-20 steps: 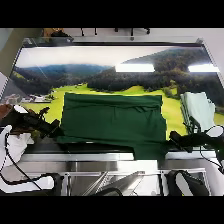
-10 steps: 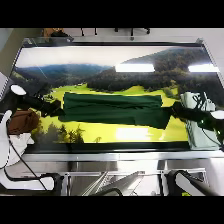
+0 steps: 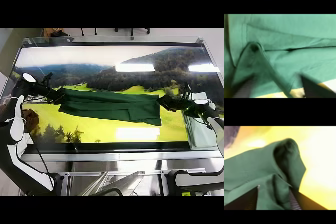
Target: Fold the shirts.
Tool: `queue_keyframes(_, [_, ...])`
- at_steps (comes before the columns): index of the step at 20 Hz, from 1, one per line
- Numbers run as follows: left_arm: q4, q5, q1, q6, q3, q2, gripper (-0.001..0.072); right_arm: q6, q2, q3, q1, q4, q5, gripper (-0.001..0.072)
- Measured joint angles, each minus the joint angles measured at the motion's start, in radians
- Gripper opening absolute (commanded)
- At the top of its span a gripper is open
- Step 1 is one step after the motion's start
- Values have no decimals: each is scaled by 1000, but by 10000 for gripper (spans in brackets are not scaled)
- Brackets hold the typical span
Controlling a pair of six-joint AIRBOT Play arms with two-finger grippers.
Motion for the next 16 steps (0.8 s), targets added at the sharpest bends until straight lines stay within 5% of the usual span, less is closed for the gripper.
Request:
queue_keyframes(2, [-1, -34, 2, 1, 55, -26, 699, -29, 2, 34, -34, -11, 62, 648])
queue_keyframes(14, [-121, -134, 9, -31, 283, -53, 698, -73, -148, 77, -25, -37, 198, 639])
queue_keyframes(15, [-136, -135, 6, -35, 288, -53, 698, -74, -163, 78, -13, -31, 188, 508])
queue_keyframes(16, [-143, -136, 3, -36, 290, -53, 689, -77, -175, 78, -3, -29, 172, 257])
